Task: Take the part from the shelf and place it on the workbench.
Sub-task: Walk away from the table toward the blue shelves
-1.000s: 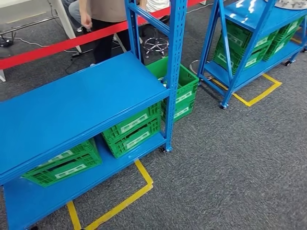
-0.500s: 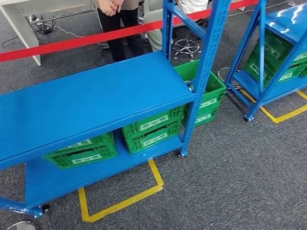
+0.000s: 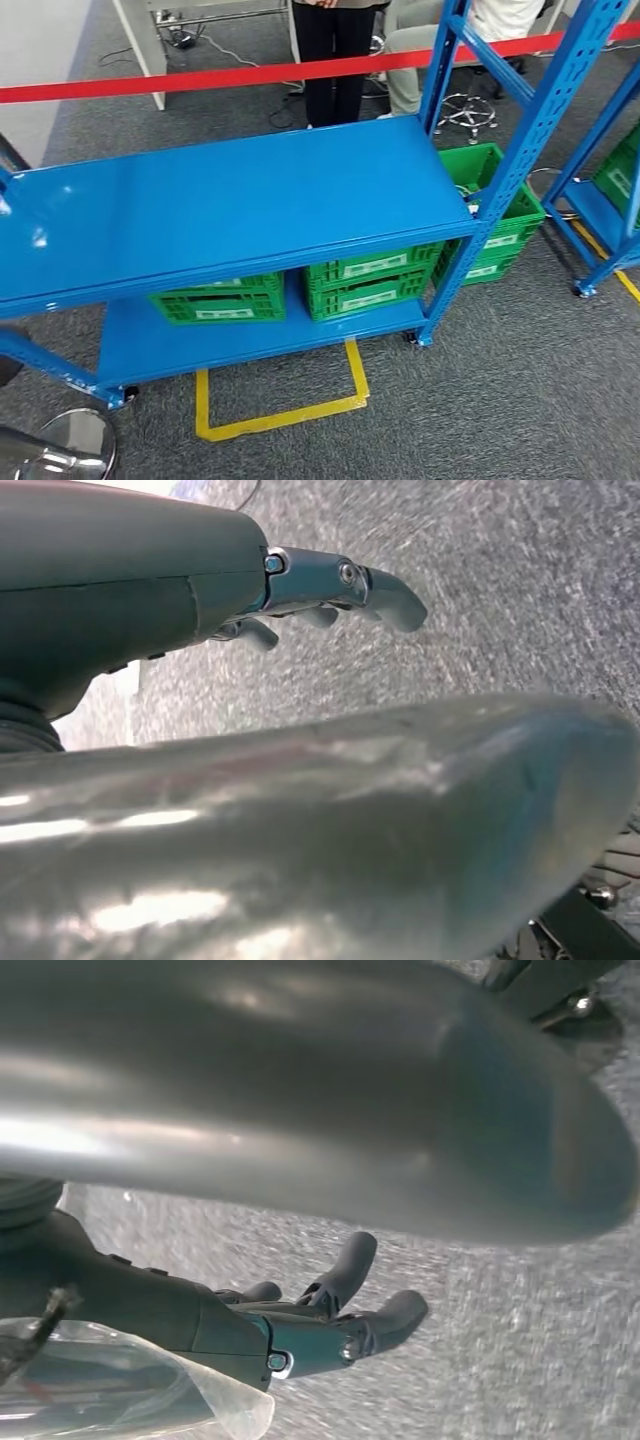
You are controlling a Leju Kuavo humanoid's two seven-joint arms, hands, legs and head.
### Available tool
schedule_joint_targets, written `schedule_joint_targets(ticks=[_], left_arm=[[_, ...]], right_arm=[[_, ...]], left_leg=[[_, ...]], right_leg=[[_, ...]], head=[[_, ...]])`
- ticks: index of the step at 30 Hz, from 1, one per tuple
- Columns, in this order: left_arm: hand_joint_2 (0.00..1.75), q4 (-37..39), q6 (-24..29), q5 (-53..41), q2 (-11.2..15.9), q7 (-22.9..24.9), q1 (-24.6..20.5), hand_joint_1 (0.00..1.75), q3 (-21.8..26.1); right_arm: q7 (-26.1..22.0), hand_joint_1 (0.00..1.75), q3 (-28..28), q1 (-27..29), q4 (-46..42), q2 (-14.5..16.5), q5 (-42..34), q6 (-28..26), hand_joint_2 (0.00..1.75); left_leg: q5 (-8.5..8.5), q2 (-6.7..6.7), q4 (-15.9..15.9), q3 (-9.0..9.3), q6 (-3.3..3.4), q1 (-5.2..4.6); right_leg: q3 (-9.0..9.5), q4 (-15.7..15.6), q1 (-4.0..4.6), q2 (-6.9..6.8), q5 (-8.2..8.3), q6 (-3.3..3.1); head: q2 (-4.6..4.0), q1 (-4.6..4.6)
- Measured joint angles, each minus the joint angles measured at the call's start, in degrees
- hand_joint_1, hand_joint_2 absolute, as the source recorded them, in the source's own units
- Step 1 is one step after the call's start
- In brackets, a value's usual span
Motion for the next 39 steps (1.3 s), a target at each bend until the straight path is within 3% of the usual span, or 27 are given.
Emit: schedule_joint_targets(ticks=[2,4,6,8,9,11,13,15,17,19,21,23,24,25,26,28,30,32,33,34,36,37,39], left_arm=[[0.00,0.01,0.05,0.00,0.05,-0.02,0.19,0.00,0.01],[0.00,0.03,0.15,0.00,0.13,-0.02,0.27,0.00,0.02],[0.00,0.06,0.21,0.00,0.11,-0.02,0.10,0.00,0.01],[0.00,0.08,0.23,0.00,0.05,-0.02,0.01,0.00,0.00],[0.00,0.08,0.25,0.00,0.03,-0.02,0.09,0.00,0.00],[0.00,0.08,0.31,0.00,0.02,-0.02,0.25,0.00,0.00],[0.00,0.08,0.35,0.00,0.09,-0.03,0.19,0.00,0.00],[0.00,0.08,0.37,0.00,0.14,-0.12,0.01,0.00,0.00],[0.00,0.08,0.42,0.06,0.13,-0.27,0.14,0.00,0.01],[0.00,0.08,0.90,0.45,0.08,-0.35,0.34,0.00,0.05],[0.87,0.08,1.77,0.96,-0.15,-0.25,0.09,0.00,0.14],[1.75,0.08,2.16,1.08,-0.41,-0.20,-0.21,0.00,0.20],[1.75,0.08,2.09,1.04,-0.49,-0.31,-0.21,0.00,0.20],[1.75,0.08,1.96,1.03,-0.49,-0.45,-0.15,0.00,0.20],[1.75,0.08,1.81,1.05,-0.49,-0.63,-0.06,0.00,0.20],[1.75,0.08,1.51,1.19,-0.41,-0.90,0.01,0.00,0.22],[1.75,0.07,0.90,1.84,-0.12,-1.03,-0.01,0.00,0.07],[1.75,0.01,0.07,3.56,0.33,-0.96,0.20,0.00,-0.84],[1.31,-0.03,-0.38,4.76,0.55,-0.84,0.39,0.00,-1.60],[0.87,-0.08,-0.84,6.12,0.73,-0.65,0.63,0.00,-2.49],[0.00,-0.28,-1.76,8.97,1.13,-0.23,1.09,0.00,-4.39],[0.00,-0.46,-2.24,10.49,1.35,-0.01,1.35,0.00,-5.47],[0.00,-0.89,-3.21,13.46,1.78,0.44,1.85,0.00,-7.72]], right_arm=[[-0.25,0.00,0.24,-0.07,-0.03,0.05,-0.01,0.00,0.00],[-0.38,0.00,0.41,-0.06,-0.06,0.09,-0.02,-0.03,0.00],[-0.47,0.00,0.49,0.08,-0.08,0.08,-0.03,-0.08,0.00],[-0.51,0.00,0.54,0.20,-0.08,0.07,-0.05,-0.08,0.00],[-0.55,0.00,0.58,0.19,-0.08,0.07,-0.05,-0.07,0.00],[-0.61,0.00,0.75,0.07,-0.08,0.07,-0.07,-0.07,0.00],[-0.66,0.00,0.94,-0.01,-0.08,0.07,-0.08,-0.07,0.00],[-0.70,0.00,1.04,-0.05,-0.08,0.07,-0.20,-0.04,0.00],[-0.76,0.00,1.07,-0.19,-0.14,0.09,-0.62,0.02,0.00],[-0.68,0.00,1.06,-0.29,-0.24,0.11,-1.41,0.05,0.00],[-0.52,0.00,1.04,-0.20,-0.30,0.11,-2.08,0.05,0.00],[-0.45,0.00,0.98,0.07,-0.28,0.11,-2.74,0.06,0.00],[-0.43,0.00,0.87,0.18,-0.28,0.11,-3.22,0.05,0.00],[-0.42,0.00,0.69,0.27,-0.27,0.11,-3.74,0.03,0.44],[-0.42,0.00,0.46,0.31,-0.27,0.11,-4.23,0.02,0.87],[-0.42,0.00,-0.04,0.27,-0.26,0.13,-5.16,0.08,1.75],[-0.37,0.00,-0.53,0.29,-0.22,0.18,-6.33,0.45,1.75],[-0.26,0.00,-0.91,0.60,-0.21,0.23,-7.64,1.06,1.75],[-0.19,0.00,-1.02,0.87,-0.21,0.24,-8.31,1.32,1.75],[-0.11,0.00,-1.10,1.14,-0.21,0.24,-8.98,1.61,1.31],[0.04,0.00,-1.21,1.60,-0.25,0.22,-10.29,2.12,0.44],[0.13,0.00,-1.24,1.77,-0.30,0.22,-10.95,2.43,0.00],[0.30,0.00,-1.24,2.04,-0.43,0.22,-12.24,2.99,0.00]], left_leg=[[0.15,-0.95,-0.03,-0.31,-0.64,0.22],[-1.15,1.32,1.90,-1.25,-1.21,0.09],[-4.47,5.04,8.06,-4.17,-1.71,0.07],[-6.84,6.41,14.49,-7.28,-1.97,0.27],[-6.55,6.63,15.39,-7.70,-1.96,0.31],[-3.20,7.28,10.92,-5.39,-1.54,0.19],[-0.26,9.78,3.62,-1.68,-0.62,-0.40],[0.12,11.39,0.48,-0.23,0.05,-1.00],[0.16,10.40,0.00,-0.17,0.44,-0.96],[0.54,9.43,-0.78,0.23,0.98,-0.56],[0.72,8.60,-1.18,0.45,1.45,-0.29],[0.65,7.64,-1.17,0.46,1.63,-0.26],[0.59,7.22,-1.15,0.54,1.59,-0.26],[0.49,6.88,-1.12,0.68,1.48,-0.21],[0.35,6.61,-1.08,0.87,1.29,-0.14],[-0.10,6.22,-0.76,1.12,0.67,-0.14],[-0.47,5.99,-0.36,1.03,0.27,-0.36],[-0.46,5.93,-0.21,0.95,1.11,-0.51],[-0.47,5.94,-0.18,0.99,1.68,-0.53],[-0.37,5.94,-0.26,1.08,2.07,-0.52],[-0.37,5.94,-0.46,1.19,2.17,-0.46],[-0.36,5.95,-0.57,1.24,2.15,-0.44],[-0.34,5.95,-0.73,1.31,2.09,-0.44]], right_leg=[[0.34,-0.32,0.06,-1.32,0.04,-0.75],[0.64,-0.64,-0.06,-2.90,0.15,-1.48],[0.89,-0.76,0.06,-4.77,-0.03,-2.01],[1.08,-0.75,0.29,-6.70,-0.32,-2.24],[1.21,-0.75,0.35,-7.55,-0.46,-2.27],[1.66,-0.75,0.43,-9.06,-0.79,-2.17],[2.15,-0.73,0.62,-10.41,-1.26,-1.83],[2.47,-0.79,0.85,-11.72,-1.63,-1.28],[2.86,-1.05,0.88,-12.65,-1.87,-0.68],[2.53,0.10,0.72,-10.34,-2.91,-0.11],[-0.26,5.67,0.54,-6.68,-5.71,0.30],[-4.37,12.91,0.46,-5.47,-8.14,0.59],[-5.65,14.54,0.44,-5.37,-7.98,0.70],[-5.91,13.97,0.41,-5.36,-6.65,0.78],[-5.09,11.26,0.34,-5.36,-4.39,0.82],[-2.11,3.66,0.18,-5.22,-0.42,0.79],[-0.22,-0.35,0.11,-4.99,0.71,0.35],[0.13,-0.64,0.14,-4.89,0.63,-0.03],[0.16,-0.69,0.17,-4.89,0.65,-0.04],[0.19,-0.69,0.25,-4.87,0.62,-0.10],[0.23,-0.69,0.38,-4.84,0.51,-0.32],[0.25,-0.69,0.42,-4.84,0.45,-0.47],[0.30,-0.68,0.48,-4.86,0.33,-0.75]], head=[[0.01,0.03],[0.01,-0.30],[0.00,-0.69],[0.00,-0.75],[0.00,-0.77],[-0.01,-0.80],[-0.01,-0.80],[0.00,-0.76],[0.01,-0.72],[0.01,-0.52],[0.01,-0.23],[0.00,-0.12],[0.00,-0.11],[-0.01,-0.10],[-0.01,-0.10],[-0.01,0.00],[0.00,0.02],[0.00,-0.11],[-0.01,-0.15],[-0.01,-0.18],[-0.01,-0.18],[-0.01,-0.17],[-0.01,-0.19]])
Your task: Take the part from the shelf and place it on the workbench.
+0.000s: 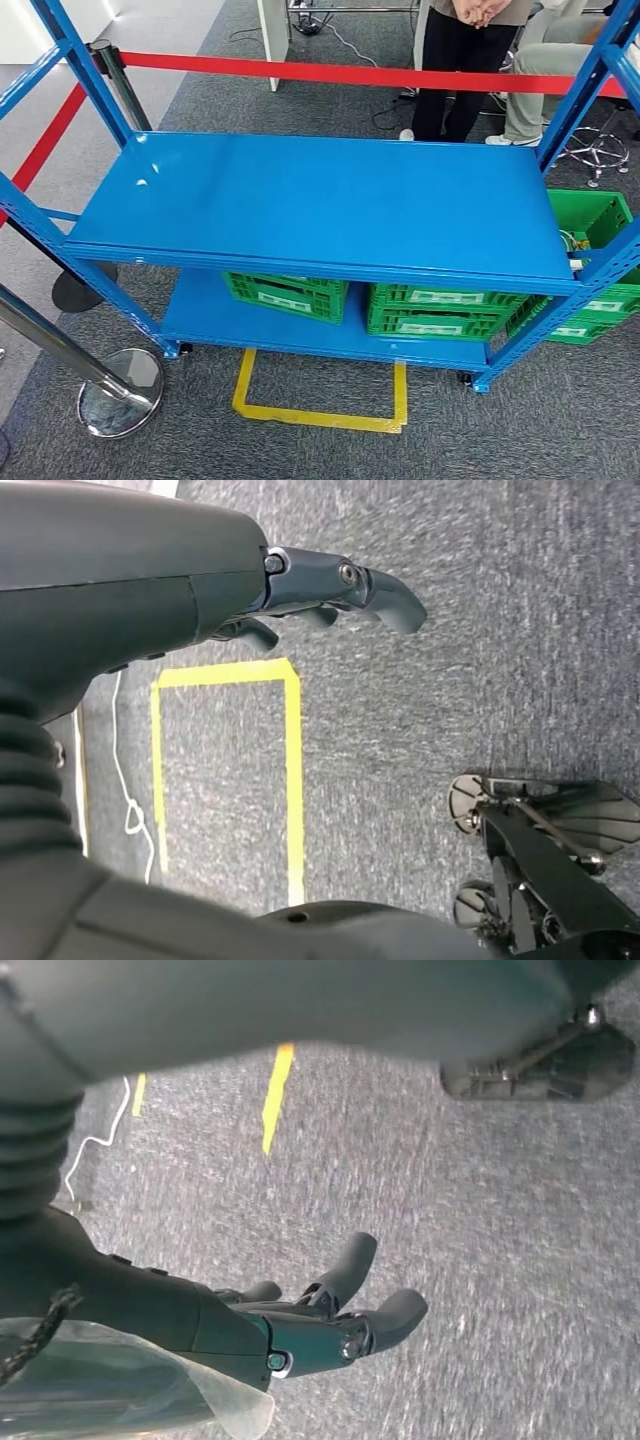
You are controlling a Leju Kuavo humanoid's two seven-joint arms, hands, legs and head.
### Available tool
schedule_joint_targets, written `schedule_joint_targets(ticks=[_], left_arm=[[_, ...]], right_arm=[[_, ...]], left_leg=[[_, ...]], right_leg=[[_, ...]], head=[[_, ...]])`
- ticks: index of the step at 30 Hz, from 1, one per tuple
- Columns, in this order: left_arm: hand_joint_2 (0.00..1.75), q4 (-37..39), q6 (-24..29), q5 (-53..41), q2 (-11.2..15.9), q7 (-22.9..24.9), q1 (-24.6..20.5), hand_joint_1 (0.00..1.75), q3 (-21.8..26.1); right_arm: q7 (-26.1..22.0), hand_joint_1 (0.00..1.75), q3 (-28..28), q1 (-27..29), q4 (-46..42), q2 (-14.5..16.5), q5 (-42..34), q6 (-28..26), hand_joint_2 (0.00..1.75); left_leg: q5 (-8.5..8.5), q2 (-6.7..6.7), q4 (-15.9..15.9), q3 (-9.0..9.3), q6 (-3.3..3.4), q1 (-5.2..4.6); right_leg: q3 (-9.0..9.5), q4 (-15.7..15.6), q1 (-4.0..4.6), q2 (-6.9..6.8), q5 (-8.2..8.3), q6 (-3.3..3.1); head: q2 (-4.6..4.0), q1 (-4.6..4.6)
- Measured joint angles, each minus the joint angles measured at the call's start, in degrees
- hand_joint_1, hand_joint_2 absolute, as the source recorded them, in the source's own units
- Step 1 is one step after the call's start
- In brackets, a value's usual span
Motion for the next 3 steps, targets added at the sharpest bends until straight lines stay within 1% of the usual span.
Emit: schedule_joint_targets(ticks=[3], left_arm=[[0.00,-0.59,-1.22,3.59,0.44,0.53,0.65,0.00,-2.87]], right_arm=[[0.14,0.00,0.02,0.33,-0.23,-0.01,-1.56,0.64,0.00]], left_leg=[[0.03,0.00,-0.11,0.08,-0.45,0.06]], right_leg=[[0.02,0.03,0.10,-0.03,-0.08,-0.16]], head=[[0.00,0.01]])
